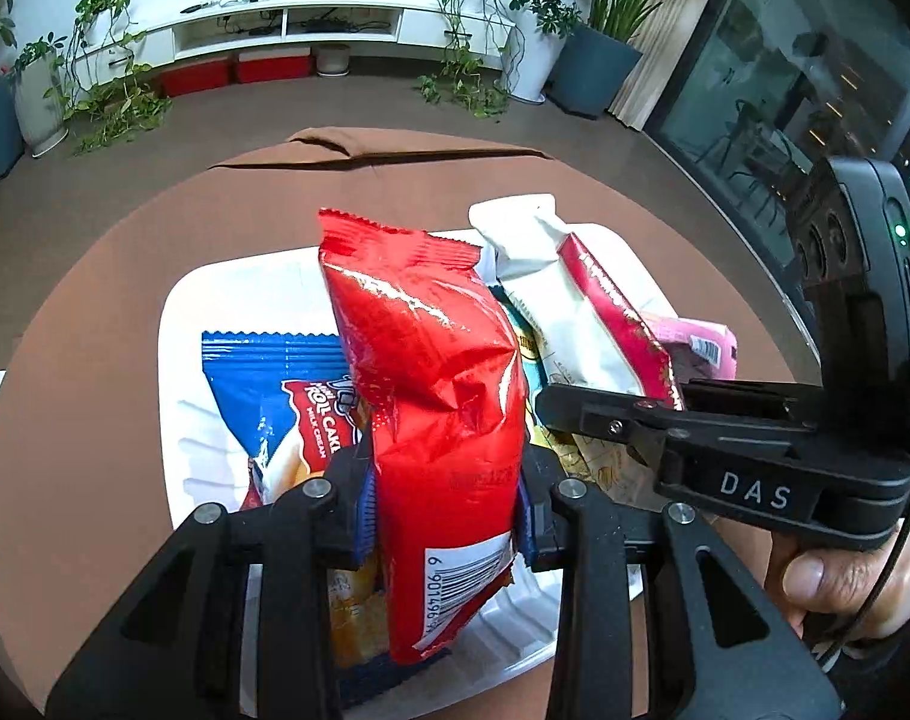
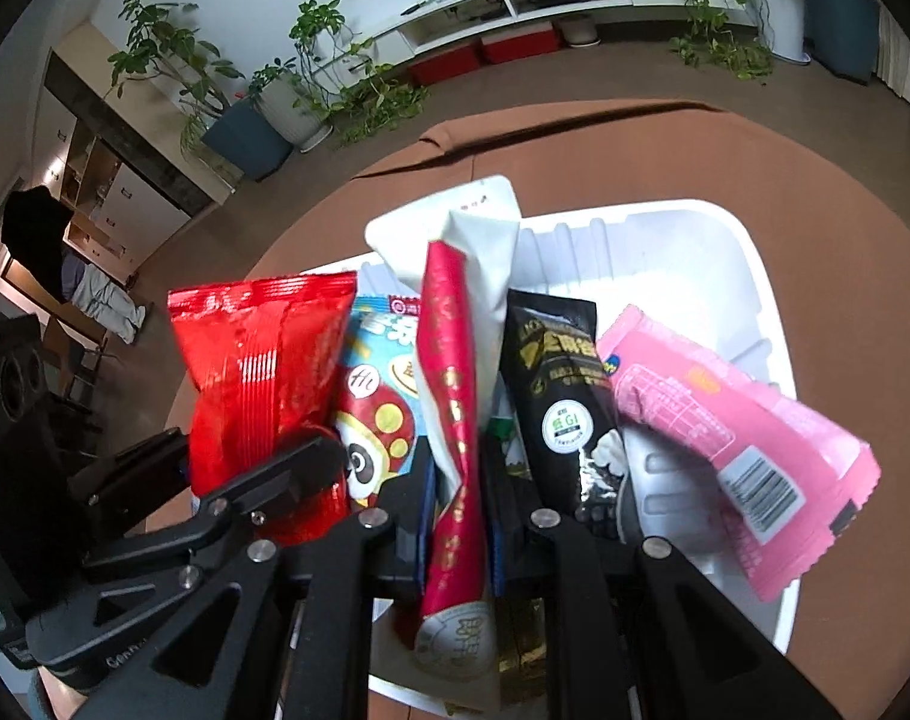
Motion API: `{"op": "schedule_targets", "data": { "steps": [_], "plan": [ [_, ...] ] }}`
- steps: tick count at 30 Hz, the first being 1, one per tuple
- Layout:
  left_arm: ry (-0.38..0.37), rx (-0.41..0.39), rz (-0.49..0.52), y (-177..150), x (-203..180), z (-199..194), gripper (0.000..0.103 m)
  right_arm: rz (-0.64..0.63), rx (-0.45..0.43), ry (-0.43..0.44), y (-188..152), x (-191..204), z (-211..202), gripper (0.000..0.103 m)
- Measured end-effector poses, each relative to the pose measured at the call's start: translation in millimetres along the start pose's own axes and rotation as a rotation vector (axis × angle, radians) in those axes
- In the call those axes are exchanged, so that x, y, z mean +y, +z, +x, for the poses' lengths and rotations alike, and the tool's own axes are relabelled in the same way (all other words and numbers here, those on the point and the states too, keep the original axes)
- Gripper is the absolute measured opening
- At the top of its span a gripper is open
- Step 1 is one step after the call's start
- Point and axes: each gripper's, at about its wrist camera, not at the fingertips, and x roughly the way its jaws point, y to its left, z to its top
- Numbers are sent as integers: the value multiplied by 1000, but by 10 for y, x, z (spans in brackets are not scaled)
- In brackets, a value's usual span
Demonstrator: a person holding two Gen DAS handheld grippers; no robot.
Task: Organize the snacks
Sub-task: 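Carry both packets over the white tray and release them inside, then withdraw both grippers from the tray toward the remaining packets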
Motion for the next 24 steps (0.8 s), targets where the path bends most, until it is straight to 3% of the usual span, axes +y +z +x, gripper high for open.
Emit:
{"op": "schedule_targets", "data": {
  "steps": [8, 10, 12, 15, 17, 24],
  "plan": [
    [4, -8, 8, -49, 3, 128, 34, -29, -25, -9, -10, 35, 13, 16],
    [0, -10, 0, -47, 14, 117, 36, -29, -36, -13, -44, 44, -9, 20],
    [6, -11, 2, -49, 15, 77, 44, -30, -56, -12, -56, 60, -60, 36],
    [3, -27, -1, -22, 26, 0, 54, -50, -111, -33, -45, 88, -202, 43],
    [-7, -40, -3, -14, 36, -63, 63, -52, -130, -25, -40, 113, -275, 56],
    [-30, -82, -16, -76, 0, -388, 75, -95, -211, -9, -87, 262, -600, 59]
  ]
}}
